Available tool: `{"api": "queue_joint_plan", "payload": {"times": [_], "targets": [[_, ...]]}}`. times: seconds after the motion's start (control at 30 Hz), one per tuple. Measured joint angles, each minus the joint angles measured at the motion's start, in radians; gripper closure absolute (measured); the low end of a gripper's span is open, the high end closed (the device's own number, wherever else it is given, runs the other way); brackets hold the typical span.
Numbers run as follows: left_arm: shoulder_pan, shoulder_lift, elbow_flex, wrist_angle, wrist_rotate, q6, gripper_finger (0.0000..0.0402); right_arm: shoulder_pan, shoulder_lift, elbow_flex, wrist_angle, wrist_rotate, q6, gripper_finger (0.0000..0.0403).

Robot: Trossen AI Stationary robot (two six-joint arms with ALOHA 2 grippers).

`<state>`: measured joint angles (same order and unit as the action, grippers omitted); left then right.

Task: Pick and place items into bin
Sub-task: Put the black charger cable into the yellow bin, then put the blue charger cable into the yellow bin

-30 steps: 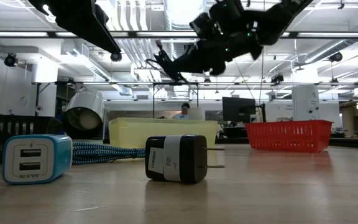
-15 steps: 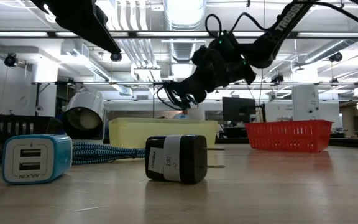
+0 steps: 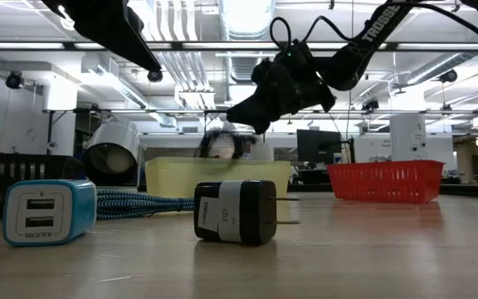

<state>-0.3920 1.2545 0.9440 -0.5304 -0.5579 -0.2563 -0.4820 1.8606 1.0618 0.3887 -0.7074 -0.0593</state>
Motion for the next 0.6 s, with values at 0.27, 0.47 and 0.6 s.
{"api": "queue_joint_plan", "payload": {"times": [0.27,0.47,0.6], "targets": [[0.000,0.000,0.004,0.007,0.000,-0.001,0.0233,0.000,-0.003,0.022,-0.043,-0.016,0.015,0.0219],[0.000,0.000,0.000,0.008,0.000,-0.079,0.0233,0.004,-0.041,0.023,-0.038,-0.190,0.005,0.0209],[0.000,0.000,0.000,0.014,0.000,-0.080,0.0233,0.027,-0.084,-0.014,-0.039,-0.210,-0.095,0.0215]]}}
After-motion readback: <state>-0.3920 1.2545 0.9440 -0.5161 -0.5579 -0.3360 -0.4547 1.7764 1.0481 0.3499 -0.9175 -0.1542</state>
